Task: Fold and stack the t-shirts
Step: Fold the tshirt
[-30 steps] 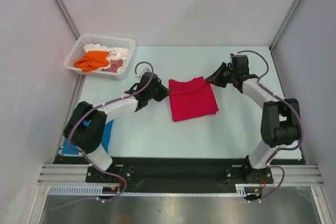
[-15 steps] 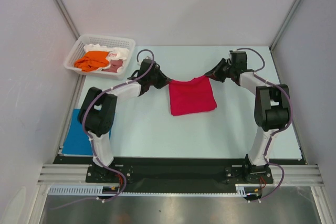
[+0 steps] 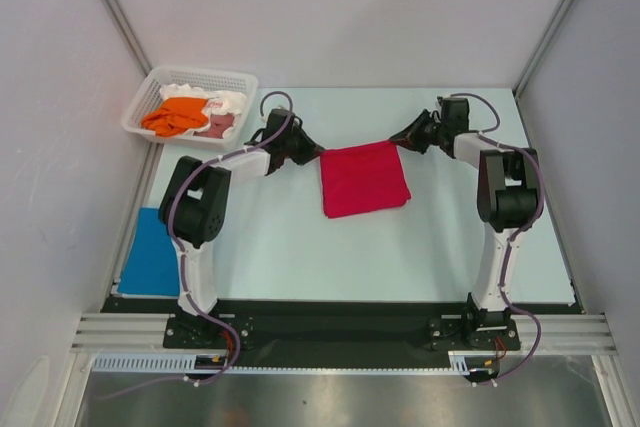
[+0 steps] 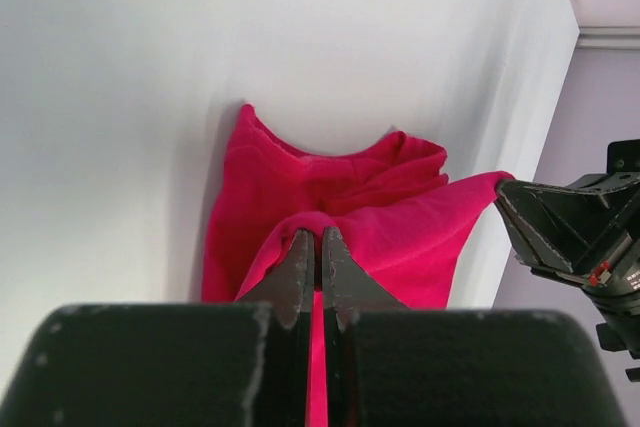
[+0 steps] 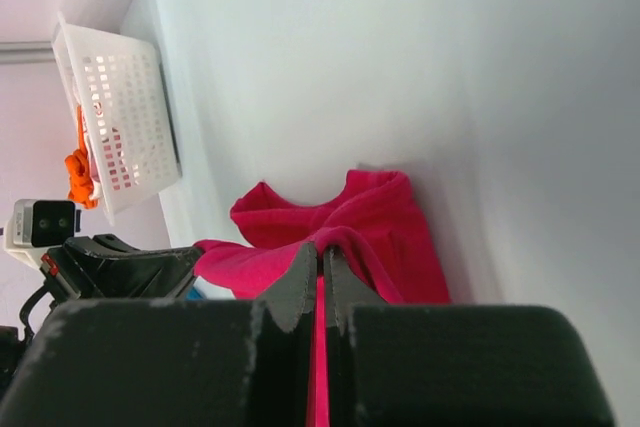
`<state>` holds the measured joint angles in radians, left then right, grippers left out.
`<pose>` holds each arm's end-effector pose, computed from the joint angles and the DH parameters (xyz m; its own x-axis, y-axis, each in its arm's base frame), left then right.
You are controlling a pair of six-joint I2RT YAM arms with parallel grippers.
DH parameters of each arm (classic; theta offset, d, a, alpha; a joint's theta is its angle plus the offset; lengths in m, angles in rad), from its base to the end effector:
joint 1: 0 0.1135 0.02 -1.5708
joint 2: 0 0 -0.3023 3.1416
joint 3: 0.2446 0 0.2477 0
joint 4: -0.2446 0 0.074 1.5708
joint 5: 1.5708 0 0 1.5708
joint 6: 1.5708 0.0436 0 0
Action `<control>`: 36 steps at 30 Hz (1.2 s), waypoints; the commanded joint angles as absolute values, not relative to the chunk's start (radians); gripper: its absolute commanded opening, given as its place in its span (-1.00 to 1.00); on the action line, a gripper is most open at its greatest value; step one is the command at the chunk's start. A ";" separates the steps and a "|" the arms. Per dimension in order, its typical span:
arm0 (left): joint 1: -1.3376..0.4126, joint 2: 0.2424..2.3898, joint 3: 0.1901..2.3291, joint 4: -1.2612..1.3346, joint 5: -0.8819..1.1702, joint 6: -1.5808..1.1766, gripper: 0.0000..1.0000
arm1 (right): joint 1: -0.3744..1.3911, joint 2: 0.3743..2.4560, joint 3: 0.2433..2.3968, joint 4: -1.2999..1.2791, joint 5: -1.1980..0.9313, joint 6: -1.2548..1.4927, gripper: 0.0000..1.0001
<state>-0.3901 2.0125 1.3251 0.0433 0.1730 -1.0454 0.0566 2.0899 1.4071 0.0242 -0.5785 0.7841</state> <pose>0.4286 -0.1844 0.2104 -0.7128 -0.6284 -0.3116 -0.2287 0.6282 -0.7436 0.4795 0.0510 0.2032 -0.7709 0.5486 -0.3236 0.0923 0.5990 0.7954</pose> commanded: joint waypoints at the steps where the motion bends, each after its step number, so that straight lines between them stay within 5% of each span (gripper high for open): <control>1: -0.368 2.034 1.374 0.078 0.183 -1.031 -0.99 | 0.051 2.135 1.482 0.071 -0.618 0.788 -1.00; 6: -0.359 2.054 1.374 0.077 0.181 -1.040 -0.99 | 0.049 2.186 1.534 0.069 -0.644 0.782 -0.98; 10: -0.347 2.042 1.367 0.077 0.121 -1.009 -0.86 | 0.034 2.236 1.640 0.003 -0.658 0.710 -0.74; 13: -0.344 2.013 1.399 0.049 0.092 -0.921 -0.36 | 0.008 2.240 1.704 -0.132 -0.687 0.632 -0.58; 19: -0.400 1.844 1.311 -0.008 0.069 -0.787 0.07 | -0.034 1.935 1.504 -0.281 -0.617 0.496 -0.36; 25: -0.580 1.706 1.103 0.213 0.199 -0.781 -0.01 | 0.035 1.706 1.108 -0.022 -0.756 0.563 -0.34; 36: -0.697 1.913 1.012 0.362 0.253 -0.786 -0.10 | 0.054 1.835 0.851 0.268 -0.870 0.620 -0.78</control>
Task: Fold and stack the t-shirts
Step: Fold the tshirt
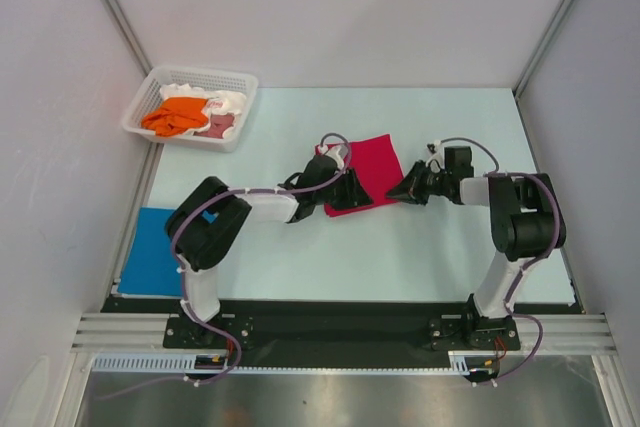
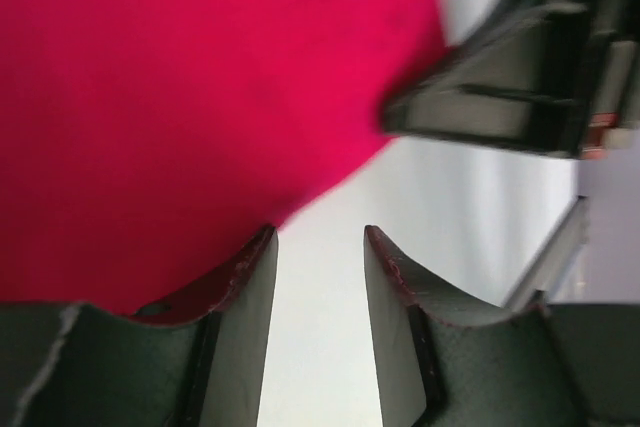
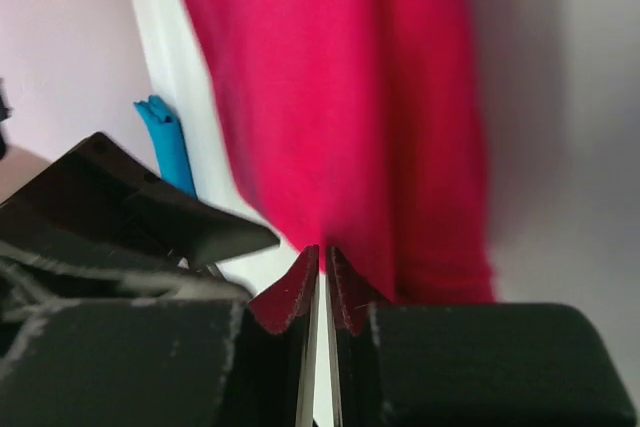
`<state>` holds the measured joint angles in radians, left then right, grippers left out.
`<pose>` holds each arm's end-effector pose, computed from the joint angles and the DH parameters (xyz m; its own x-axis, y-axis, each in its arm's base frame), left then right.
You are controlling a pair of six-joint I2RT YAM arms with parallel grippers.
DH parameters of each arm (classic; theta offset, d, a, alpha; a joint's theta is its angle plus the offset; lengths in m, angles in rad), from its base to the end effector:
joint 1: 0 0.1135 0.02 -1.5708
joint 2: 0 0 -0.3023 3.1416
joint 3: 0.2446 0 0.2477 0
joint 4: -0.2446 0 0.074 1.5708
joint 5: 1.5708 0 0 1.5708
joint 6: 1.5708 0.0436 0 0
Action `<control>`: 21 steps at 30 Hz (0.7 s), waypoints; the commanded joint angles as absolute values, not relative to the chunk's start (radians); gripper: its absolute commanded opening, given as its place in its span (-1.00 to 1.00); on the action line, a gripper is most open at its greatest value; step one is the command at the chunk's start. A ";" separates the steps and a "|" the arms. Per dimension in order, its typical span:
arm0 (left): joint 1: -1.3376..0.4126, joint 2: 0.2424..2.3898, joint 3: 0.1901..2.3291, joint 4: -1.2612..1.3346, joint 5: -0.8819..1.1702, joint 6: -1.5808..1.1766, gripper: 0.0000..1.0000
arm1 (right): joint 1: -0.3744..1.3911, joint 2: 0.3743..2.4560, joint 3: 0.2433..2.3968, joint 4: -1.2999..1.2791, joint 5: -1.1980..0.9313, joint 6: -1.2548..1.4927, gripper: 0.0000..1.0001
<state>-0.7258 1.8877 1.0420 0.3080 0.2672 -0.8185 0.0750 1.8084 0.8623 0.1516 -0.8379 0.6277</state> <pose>0.3051 -0.2862 0.2012 -0.8530 -0.1845 -0.4882 0.2737 0.6383 -0.7195 0.3492 0.0587 0.1738 -0.9103 0.3256 -0.2556 -0.0430 0.5398 0.8407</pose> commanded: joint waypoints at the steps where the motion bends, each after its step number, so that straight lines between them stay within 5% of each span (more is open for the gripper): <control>1: -0.690 1.936 1.000 0.344 0.244 -0.775 -0.10 | 0.045 1.847 0.841 0.253 -0.859 0.608 -0.79; 10: -0.650 1.766 0.798 0.439 0.343 -0.759 -0.07 | -0.058 1.764 0.805 0.100 -0.802 0.485 -0.71; 21: -0.637 1.070 0.503 0.191 0.247 -0.710 0.11 | 0.046 1.361 0.816 -0.247 -0.516 0.379 -0.39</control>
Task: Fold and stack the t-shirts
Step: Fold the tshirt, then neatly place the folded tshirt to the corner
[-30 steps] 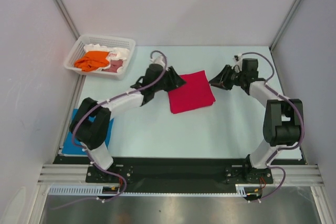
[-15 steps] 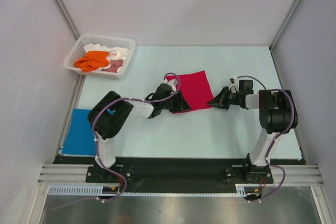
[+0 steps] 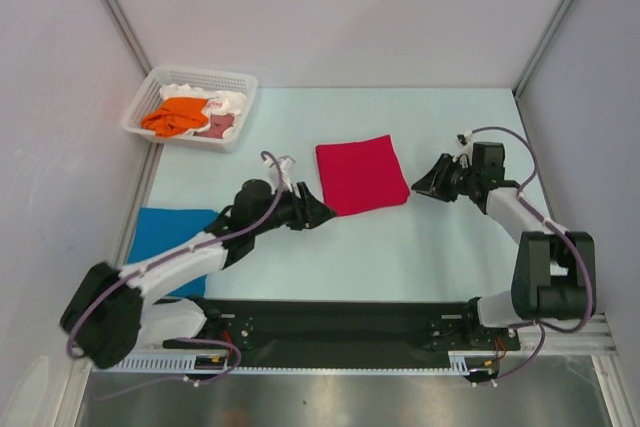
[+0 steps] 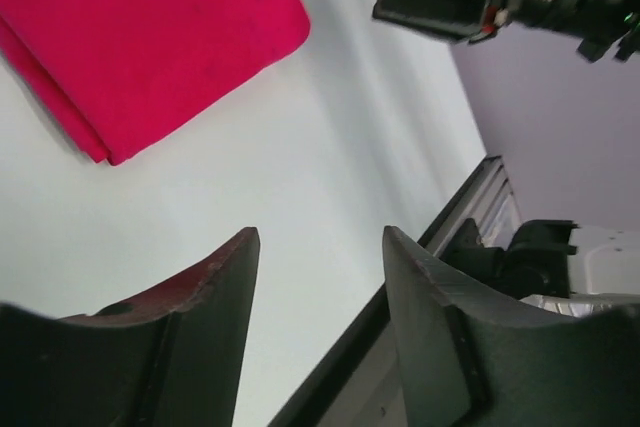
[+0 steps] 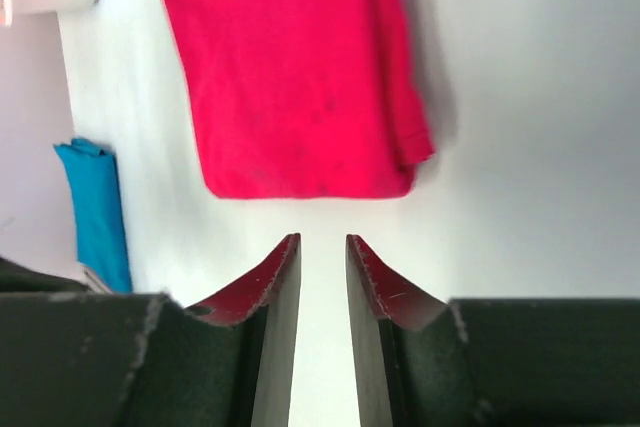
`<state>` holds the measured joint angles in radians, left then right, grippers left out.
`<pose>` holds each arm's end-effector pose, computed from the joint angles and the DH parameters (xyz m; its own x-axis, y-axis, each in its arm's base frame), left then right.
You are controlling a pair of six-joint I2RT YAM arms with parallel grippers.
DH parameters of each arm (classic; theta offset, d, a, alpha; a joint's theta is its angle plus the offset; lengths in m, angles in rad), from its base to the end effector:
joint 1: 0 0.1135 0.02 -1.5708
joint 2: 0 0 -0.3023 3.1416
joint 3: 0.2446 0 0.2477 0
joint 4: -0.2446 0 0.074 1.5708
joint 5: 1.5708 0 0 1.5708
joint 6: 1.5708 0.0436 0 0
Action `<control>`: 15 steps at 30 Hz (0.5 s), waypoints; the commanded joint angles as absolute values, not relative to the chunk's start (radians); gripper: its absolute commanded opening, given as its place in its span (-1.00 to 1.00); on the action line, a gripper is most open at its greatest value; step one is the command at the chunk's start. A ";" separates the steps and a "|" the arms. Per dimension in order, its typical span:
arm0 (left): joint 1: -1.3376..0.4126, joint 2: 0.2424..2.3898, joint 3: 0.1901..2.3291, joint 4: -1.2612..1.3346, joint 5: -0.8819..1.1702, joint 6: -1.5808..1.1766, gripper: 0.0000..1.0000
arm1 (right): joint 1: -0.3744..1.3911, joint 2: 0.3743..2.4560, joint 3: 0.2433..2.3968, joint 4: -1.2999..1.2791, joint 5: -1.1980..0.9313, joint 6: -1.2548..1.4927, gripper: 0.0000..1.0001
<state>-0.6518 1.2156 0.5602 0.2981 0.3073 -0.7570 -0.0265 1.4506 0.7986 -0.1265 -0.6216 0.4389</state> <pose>0.1909 -0.1623 0.2576 -0.7539 -0.2481 -0.6083 0.3931 0.5715 -0.7203 0.2897 0.0177 0.2386 -0.8024 0.3669 -0.4707 -0.0574 0.7377 0.6727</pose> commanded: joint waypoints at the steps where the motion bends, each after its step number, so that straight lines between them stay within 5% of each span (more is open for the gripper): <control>1: -0.632 1.024 0.489 0.163 0.232 -0.718 0.18 | 0.125 1.329 0.821 -0.256 -0.462 0.370 -0.38; 9: -0.557 0.554 0.404 -0.173 0.111 -0.842 0.22 | 0.543 1.083 0.812 -0.224 -0.091 0.226 -0.17; 15: -0.551 0.419 0.403 -0.351 0.014 -0.907 0.22 | 0.900 1.184 0.770 -0.082 0.222 -0.131 0.99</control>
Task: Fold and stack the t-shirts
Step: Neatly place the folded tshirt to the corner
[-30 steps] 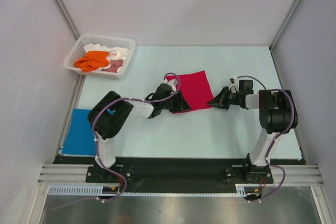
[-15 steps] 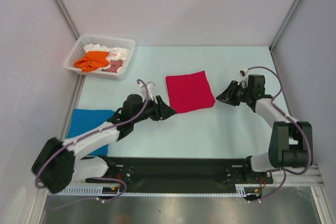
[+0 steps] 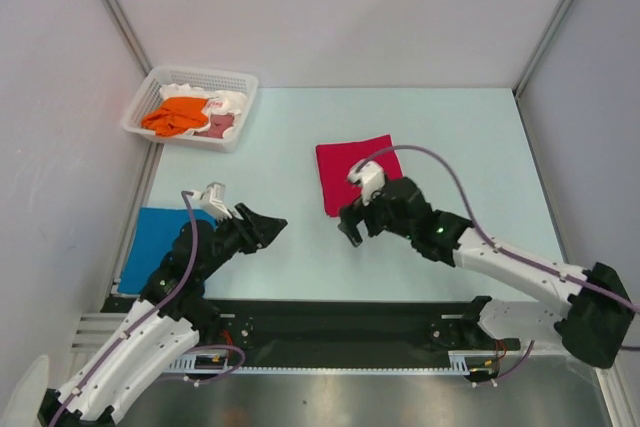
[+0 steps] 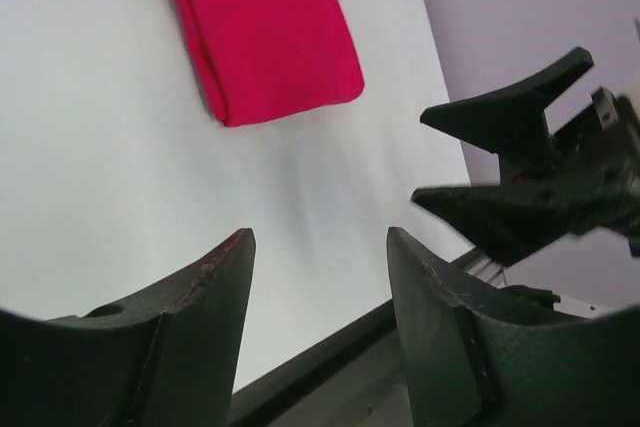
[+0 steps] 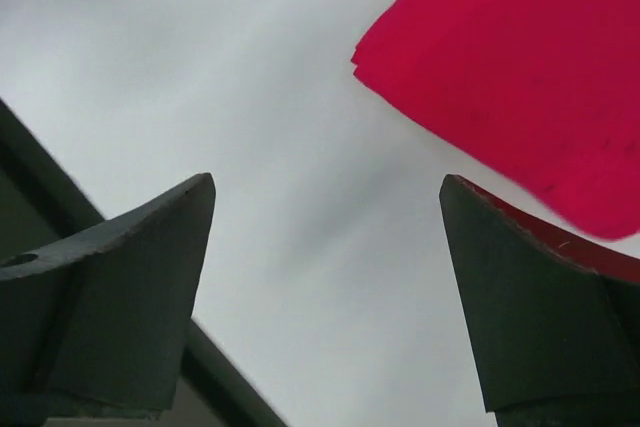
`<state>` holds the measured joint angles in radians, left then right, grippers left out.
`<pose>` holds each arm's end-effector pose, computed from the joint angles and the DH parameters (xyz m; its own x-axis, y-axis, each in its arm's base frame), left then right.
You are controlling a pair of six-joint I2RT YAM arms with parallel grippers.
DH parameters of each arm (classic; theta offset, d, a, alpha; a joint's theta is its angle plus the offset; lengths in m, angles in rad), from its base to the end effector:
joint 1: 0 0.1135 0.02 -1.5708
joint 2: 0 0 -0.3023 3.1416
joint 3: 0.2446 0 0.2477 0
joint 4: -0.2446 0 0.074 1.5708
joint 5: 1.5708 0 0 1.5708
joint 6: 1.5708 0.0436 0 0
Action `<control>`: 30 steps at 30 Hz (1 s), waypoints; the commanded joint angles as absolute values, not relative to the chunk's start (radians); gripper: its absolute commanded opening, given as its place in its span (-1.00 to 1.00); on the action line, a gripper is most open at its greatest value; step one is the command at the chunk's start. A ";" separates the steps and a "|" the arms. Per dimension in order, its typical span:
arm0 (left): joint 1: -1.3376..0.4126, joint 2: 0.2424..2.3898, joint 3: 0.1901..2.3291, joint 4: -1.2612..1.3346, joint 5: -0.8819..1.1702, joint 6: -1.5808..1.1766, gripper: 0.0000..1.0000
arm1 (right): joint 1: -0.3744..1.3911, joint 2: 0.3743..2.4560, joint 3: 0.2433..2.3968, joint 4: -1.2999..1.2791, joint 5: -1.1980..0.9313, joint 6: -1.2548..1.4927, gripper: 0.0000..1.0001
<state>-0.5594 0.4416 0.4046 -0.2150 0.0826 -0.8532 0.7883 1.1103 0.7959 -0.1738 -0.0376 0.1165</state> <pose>0.0852 -0.0576 0.2645 -0.5884 -0.5174 -0.6213 0.2331 0.6273 -0.7431 0.1656 0.1689 0.3119 -0.4136 -0.2512 -0.8751 -0.6887 0.7151 0.1202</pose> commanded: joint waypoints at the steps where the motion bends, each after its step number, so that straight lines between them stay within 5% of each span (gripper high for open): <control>1: -0.551 0.407 0.405 -0.365 0.005 -0.908 0.22 | 0.934 1.213 0.755 -0.059 0.256 -0.259 0.99; 10: -0.549 0.365 0.407 -0.466 0.003 -0.925 0.22 | 1.065 1.645 0.815 0.066 0.589 -0.705 0.97; 15: -0.548 0.331 0.411 -0.472 0.002 -0.936 0.21 | 1.058 1.759 0.811 0.201 0.600 -0.854 0.50; 24: -0.528 0.390 0.457 -0.495 -0.031 -0.920 0.21 | 1.037 1.930 0.862 0.247 0.493 -0.980 0.14; 30: -0.486 0.481 0.518 -0.549 -0.068 -0.948 0.88 | 1.006 1.939 0.894 0.229 0.450 -0.979 -0.38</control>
